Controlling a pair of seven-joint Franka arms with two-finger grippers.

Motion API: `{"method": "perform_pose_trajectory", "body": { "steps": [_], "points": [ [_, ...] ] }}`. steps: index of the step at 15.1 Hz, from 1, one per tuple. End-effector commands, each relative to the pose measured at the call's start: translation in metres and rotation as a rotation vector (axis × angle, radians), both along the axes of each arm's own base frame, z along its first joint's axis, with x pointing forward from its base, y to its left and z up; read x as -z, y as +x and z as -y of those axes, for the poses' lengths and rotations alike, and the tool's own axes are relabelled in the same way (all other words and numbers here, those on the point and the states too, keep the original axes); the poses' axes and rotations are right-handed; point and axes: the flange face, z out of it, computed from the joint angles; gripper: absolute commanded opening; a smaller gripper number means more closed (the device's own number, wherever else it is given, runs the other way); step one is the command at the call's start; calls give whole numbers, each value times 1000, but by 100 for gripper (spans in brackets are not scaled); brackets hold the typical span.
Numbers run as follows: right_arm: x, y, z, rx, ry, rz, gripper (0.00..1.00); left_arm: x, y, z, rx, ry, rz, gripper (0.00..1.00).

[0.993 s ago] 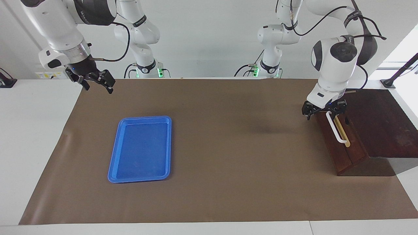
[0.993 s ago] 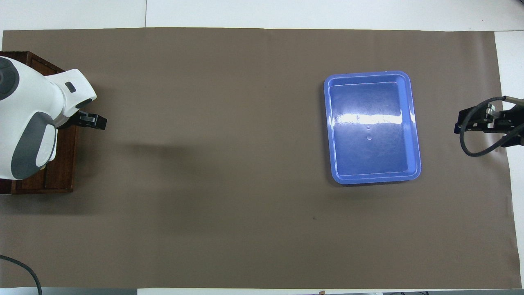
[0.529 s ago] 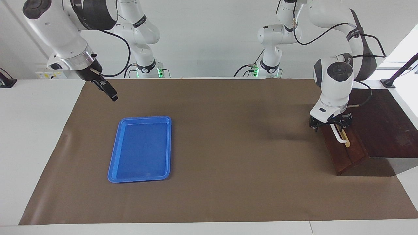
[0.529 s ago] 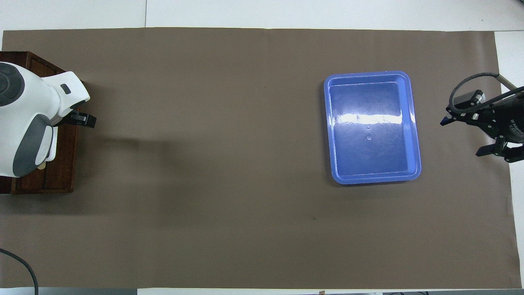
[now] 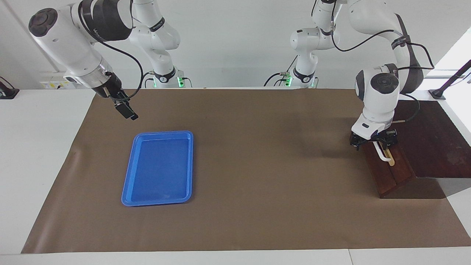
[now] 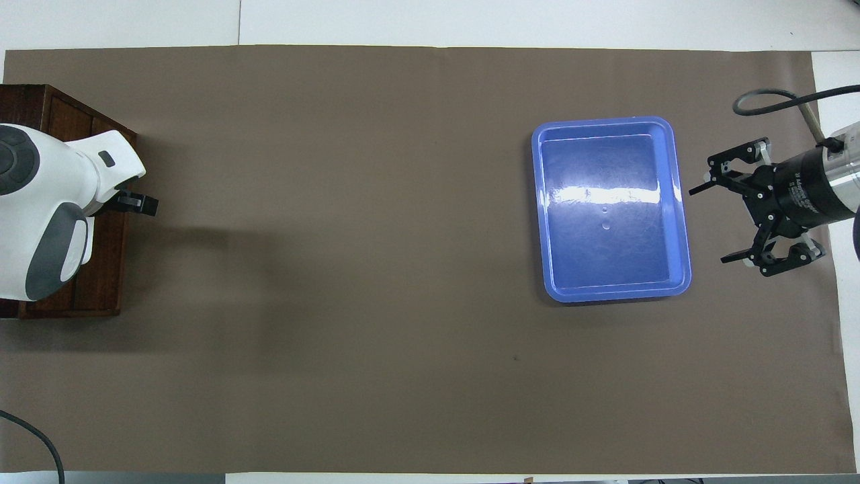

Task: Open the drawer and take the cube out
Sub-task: 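Pull the drawer open with the left gripper while the right gripper moves over the tray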

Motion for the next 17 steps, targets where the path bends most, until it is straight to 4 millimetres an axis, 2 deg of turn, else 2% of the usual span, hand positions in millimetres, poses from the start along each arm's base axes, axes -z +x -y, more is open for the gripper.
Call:
{"method": "perform_pose_trajectory", "body": {
  "steps": [1, 2, 3, 6, 8, 10, 12, 14, 15, 17],
  "points": [
    [7, 5, -10, 128, 92, -51, 98, 17, 1, 8, 7, -1, 14, 100],
    [8, 7, -15, 156, 111, -64, 98, 19, 2, 17, -18, -8, 24, 100],
    [13, 11, -33, 156, 114, -67, 98, 23, 2, 32, -43, -15, 32, 100],
    [27, 28, -55, 214, 139, -50, 98, 11, 6, 71, -86, -26, 40, 100],
    [38, 38, -82, 210, 148, -20, 98, 8, 7, 98, -140, -91, 45, 100],
    [56, 49, -106, 194, 148, 10, 98, 8, 4, 116, -174, -124, 40, 100],
    [84, 63, -110, 201, 162, 44, 98, 7, 0, 137, -215, -145, 55, 100],
    [94, 63, -132, 201, 260, 36, 98, 6, -3, 149, -226, -161, 53, 100],
    [104, 67, -135, 231, 313, 11, 98, 5, -3, 150, -225, -161, 53, 100],
    [108, 68, -139, 235, 353, 0, 99, 6, -5, 157, -226, -166, 48, 100]
  ]
}}
